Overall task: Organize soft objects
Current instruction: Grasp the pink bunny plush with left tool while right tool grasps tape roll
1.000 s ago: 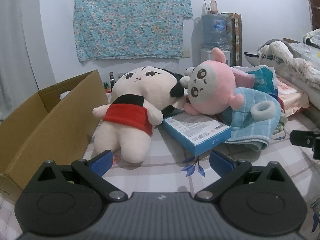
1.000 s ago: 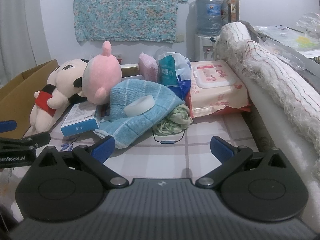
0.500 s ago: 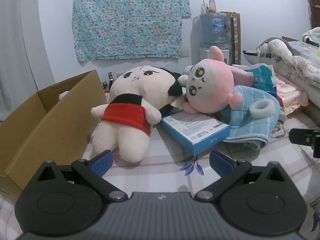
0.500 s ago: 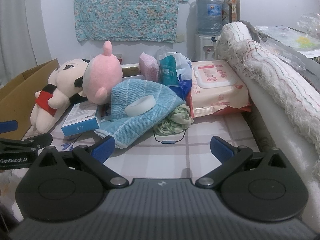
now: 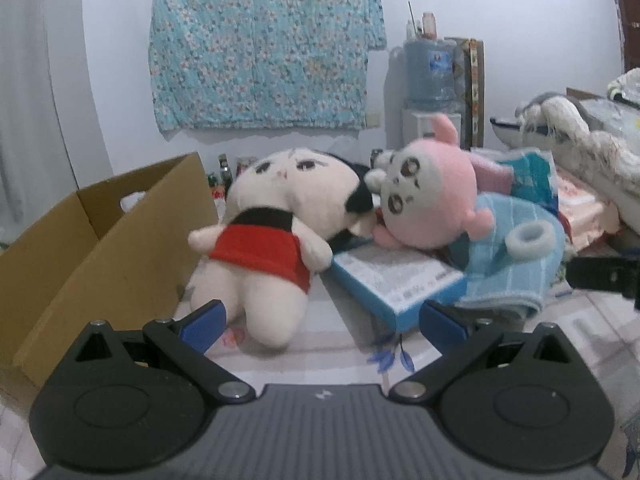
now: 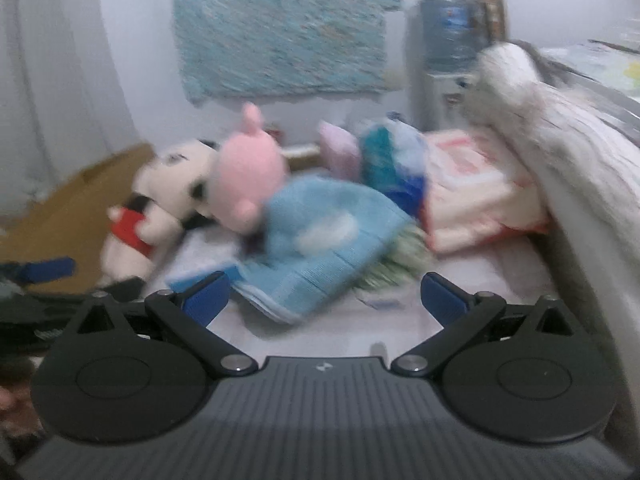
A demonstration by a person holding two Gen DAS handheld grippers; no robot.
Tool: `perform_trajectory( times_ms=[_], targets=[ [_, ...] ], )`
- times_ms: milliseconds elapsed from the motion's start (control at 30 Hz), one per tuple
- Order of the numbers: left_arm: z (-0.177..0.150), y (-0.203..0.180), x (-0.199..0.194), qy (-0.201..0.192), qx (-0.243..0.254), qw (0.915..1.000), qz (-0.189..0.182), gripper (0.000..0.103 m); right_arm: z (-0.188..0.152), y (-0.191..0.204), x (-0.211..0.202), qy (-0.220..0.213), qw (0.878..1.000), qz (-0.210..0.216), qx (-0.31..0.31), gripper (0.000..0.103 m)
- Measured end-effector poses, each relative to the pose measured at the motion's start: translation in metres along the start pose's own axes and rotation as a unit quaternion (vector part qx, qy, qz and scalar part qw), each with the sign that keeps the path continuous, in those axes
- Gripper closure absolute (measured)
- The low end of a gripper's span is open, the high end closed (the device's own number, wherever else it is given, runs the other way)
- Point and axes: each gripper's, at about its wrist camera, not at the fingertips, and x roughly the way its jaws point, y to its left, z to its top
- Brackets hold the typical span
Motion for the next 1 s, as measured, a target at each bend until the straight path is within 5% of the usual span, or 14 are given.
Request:
perform_trajectory(
  times_ms=[133,267,467,633,733,867,1000],
  targets=[
    [0.012,0.008,0.009,-0.011,0.000,0.9999,0.003,0.000,0.031,0.011,0.016,-0.003,0.999,0.045,-0.027,0.001],
    [0.025,0.006,0.018,-0.036,0.016,0.9979,-0.051,0.000,0.064,0.010,0.039,-0.009,0.997,0.030,-0.065,0.001],
    [0.058,-0.019,0.033,-0.051,0.076,0.9906,-0.101,0.000,0.066,-0.041,0.043,0.014,0.996,0.093,0.003,0.002],
    [0.077,-0.035,0.058,-0.079,0.107,0.9812,-0.140,0.000,0.069,-0.061,0.042,0.020,0.997,0.075,0.025,0.012],
    [0.078,-0.035,0.083,-0.066,0.085,0.9798,-0.169,0.000,0.064,-0.059,0.032,0.004,0.998,0.065,0.010,0.018],
    [0.082,-0.023,0.111,-0.012,0.004,0.9744,-0.224,0.001,0.061,-0.044,0.022,-0.024,0.993,0.114,-0.034,0.018],
    [0.087,-0.018,0.128,0.022,-0.045,0.9704,-0.237,0.015,0.056,-0.040,0.030,0.001,0.994,0.103,-0.042,0.022]
  ],
)
